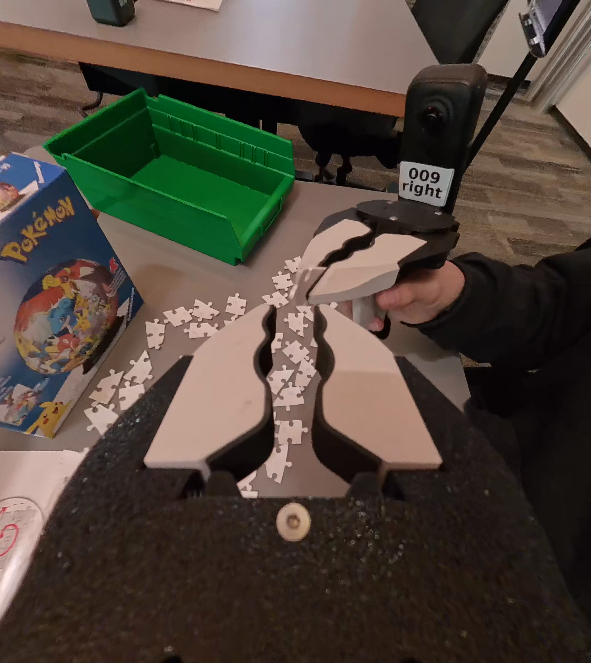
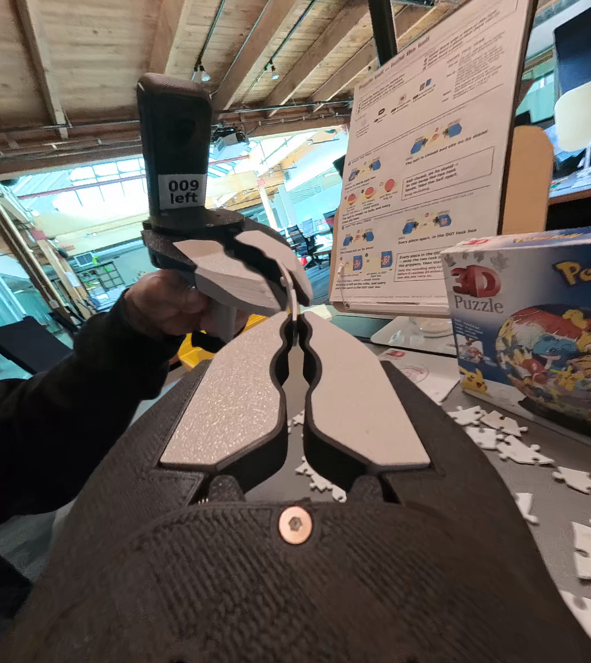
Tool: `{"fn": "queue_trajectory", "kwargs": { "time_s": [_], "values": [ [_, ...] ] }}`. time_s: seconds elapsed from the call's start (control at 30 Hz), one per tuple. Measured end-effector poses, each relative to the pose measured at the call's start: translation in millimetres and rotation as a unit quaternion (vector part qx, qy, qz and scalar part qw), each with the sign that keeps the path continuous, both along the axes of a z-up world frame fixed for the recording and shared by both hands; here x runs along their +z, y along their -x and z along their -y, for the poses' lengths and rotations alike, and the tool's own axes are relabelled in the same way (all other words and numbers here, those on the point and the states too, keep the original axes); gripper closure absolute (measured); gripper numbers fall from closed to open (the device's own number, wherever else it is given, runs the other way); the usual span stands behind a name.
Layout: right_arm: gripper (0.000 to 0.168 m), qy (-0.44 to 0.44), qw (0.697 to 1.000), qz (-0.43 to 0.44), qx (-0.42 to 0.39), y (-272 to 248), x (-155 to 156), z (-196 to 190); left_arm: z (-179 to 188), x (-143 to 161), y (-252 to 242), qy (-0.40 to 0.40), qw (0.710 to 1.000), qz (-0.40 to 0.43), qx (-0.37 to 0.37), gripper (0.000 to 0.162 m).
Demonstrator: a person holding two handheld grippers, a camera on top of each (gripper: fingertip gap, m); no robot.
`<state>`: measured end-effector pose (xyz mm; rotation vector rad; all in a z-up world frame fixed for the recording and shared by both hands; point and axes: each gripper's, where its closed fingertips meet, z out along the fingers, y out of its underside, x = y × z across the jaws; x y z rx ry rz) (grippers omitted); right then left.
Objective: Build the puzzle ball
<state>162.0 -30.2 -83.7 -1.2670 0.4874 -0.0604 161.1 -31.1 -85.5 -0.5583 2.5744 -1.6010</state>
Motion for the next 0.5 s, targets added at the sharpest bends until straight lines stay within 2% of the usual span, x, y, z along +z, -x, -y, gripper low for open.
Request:
{"fn": "queue_trajectory", "kwargs": {
  "time_s": [0.1, 0.5],
  "values": [
    [0.166, -0.008, 1.000, -0.007, 0.000, 0, -4, -3, 3, -3, 1, 0.018, 1.000, -0.017, -0.004, 0.157],
    [0.161, 0.002, 1.000, -0.017, -0.006, -17, -17, -3, 1, -14, -12, 0.015, 0.998, -0.059, -0.020, 0.160]
  ]
}}
